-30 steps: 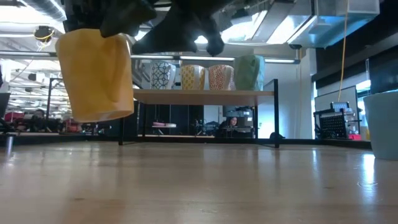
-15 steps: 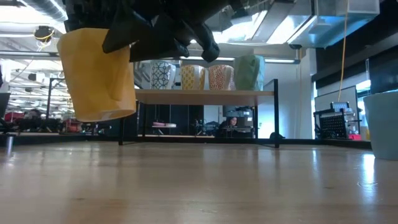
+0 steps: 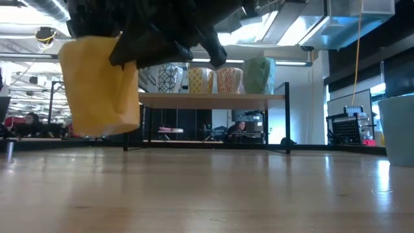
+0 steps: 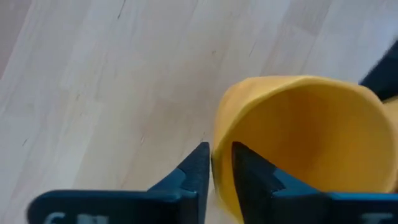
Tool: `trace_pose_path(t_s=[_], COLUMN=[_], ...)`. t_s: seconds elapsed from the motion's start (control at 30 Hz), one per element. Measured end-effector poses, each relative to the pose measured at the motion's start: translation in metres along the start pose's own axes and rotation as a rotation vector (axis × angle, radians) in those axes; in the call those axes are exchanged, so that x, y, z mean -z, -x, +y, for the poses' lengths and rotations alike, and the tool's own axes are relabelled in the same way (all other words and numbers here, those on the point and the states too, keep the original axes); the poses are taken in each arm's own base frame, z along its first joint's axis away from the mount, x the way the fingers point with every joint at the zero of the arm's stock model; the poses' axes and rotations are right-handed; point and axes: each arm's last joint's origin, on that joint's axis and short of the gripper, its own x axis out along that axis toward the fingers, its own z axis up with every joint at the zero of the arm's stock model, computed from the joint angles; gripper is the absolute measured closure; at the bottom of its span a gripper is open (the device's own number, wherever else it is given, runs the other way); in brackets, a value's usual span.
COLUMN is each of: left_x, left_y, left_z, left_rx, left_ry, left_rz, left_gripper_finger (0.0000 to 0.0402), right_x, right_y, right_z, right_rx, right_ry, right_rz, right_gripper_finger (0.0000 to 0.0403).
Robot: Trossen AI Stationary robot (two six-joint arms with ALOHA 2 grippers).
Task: Place coffee mugs
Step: Put the yellow mug on the shelf
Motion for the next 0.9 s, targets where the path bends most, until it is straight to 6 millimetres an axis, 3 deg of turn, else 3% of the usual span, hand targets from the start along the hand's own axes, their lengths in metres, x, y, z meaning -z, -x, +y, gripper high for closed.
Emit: trace_pose_path(t_s=[0.27, 0.47, 0.63, 0.9], left_x=[0.004, 0.017, 0.032, 0.047], left_y=[0.012, 0.049, 0.091, 0.133], left_z=[0.002, 0.013, 0.026, 0.045], left_rx=[0.055, 0.103, 0.180, 0.201], left_ry=[-0.024, -0.012, 0.019, 0.085], left_rz=[0.006, -0.056, -0.217, -0.500], left_gripper_finger=[0.0304, 0.0305, 0.0305, 0.0305], right_x=[-0.002, -0.010, -0.030, -0.069], right_y=[0.001, 0.007, 0.025, 0.049], right_z=[0.000, -0.004, -0.014, -0.048], right_rx=[0.011, 0.059, 0.138, 0.376], right_ry=[-0.001, 0.006, 0.028, 0.067], right_rz=[-0.013, -0.026, -0.044, -0.103], right_gripper_finger=[0.0380, 0.0380, 0.0380, 0.0380])
